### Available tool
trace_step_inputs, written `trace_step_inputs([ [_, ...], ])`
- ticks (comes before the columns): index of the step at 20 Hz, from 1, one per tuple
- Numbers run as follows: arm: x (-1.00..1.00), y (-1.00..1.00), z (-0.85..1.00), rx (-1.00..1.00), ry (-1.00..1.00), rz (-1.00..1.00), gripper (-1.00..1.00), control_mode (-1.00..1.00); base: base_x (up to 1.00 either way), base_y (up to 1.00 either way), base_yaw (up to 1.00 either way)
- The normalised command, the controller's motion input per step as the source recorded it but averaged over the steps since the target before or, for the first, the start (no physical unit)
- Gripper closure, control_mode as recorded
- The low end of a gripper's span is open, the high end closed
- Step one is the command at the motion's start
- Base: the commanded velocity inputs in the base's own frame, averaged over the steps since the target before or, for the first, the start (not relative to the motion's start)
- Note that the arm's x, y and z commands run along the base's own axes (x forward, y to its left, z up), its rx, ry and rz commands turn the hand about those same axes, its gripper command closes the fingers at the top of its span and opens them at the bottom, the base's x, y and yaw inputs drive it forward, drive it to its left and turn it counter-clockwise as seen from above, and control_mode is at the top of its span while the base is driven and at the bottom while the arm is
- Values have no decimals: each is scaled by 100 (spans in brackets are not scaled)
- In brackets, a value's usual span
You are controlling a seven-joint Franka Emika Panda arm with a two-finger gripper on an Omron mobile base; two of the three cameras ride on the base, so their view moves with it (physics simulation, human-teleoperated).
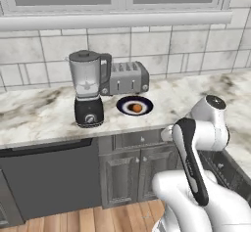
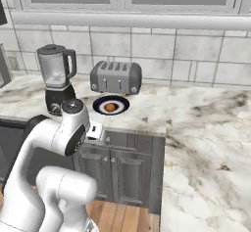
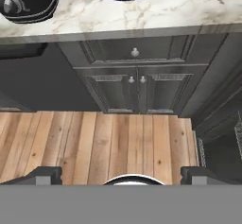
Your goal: Pick the tangerine and banana from the fridge and place them on the plate next to the blender to make a fruit smoothie.
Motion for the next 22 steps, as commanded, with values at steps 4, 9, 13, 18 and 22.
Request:
trace_step_inputs([
  [4, 0, 0, 0, 0, 0, 0, -100, 100, -100, 18, 0],
  [9, 0, 0, 0, 0, 0, 0, -100, 100, -99, 54, 5],
  [13, 0, 0, 0, 0, 0, 0, -100, 100, -93, 54, 23],
  [18, 0, 0, 0, 0, 0, 0, -100, 100, -95, 15, 46],
  [22, 0, 0, 0, 0, 0, 0, -100, 100, -88, -1, 59],
])
